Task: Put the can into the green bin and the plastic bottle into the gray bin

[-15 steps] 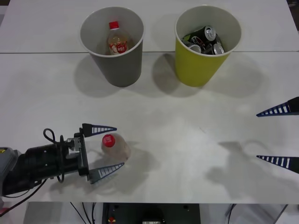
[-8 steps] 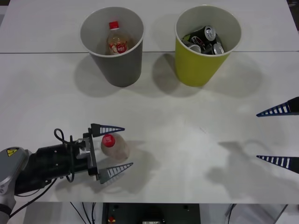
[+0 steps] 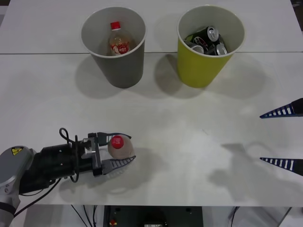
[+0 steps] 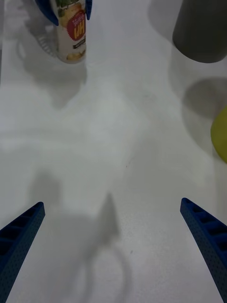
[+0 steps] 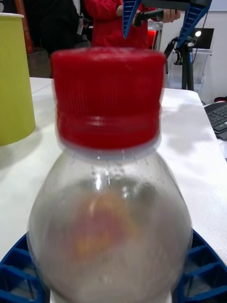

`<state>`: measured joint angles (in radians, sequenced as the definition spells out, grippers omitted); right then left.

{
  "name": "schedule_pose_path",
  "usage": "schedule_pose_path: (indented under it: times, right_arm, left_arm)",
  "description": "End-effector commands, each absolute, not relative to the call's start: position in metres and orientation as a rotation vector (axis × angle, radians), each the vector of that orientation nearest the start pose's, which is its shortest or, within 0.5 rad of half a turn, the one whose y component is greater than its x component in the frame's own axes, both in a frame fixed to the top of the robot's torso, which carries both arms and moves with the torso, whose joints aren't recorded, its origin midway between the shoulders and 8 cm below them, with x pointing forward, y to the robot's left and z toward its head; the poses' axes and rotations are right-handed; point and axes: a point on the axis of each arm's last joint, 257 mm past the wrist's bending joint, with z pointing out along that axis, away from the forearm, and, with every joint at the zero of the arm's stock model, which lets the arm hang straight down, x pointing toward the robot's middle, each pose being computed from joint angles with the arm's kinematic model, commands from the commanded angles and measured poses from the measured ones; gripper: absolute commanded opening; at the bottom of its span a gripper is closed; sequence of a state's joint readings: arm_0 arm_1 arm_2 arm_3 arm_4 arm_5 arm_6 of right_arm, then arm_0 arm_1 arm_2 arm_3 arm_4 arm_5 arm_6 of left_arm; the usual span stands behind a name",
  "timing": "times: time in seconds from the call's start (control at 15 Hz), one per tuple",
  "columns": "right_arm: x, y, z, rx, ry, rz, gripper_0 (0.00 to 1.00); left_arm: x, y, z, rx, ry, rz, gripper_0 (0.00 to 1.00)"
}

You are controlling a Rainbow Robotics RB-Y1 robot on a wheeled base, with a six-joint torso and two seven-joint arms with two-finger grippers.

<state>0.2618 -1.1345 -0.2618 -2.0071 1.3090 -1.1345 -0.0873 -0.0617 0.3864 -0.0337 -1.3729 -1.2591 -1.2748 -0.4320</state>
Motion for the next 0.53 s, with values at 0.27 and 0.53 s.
schedule_pose_path:
  times: [0.27,0.53]
  right_arm:
    - [0.341,-0.286,-0.167,-1.634,1.596,0.209,1.00]
    - [0.341,-0.286,-0.167,-1.634,1.596,0.209,1.00]
  left_arm:
    - [0.380,0.098,-0.261,1.229,1.225,-0.709,0.00]
    - [0.389,0.112,-0.247,1.208,1.277,-0.733,0.00]
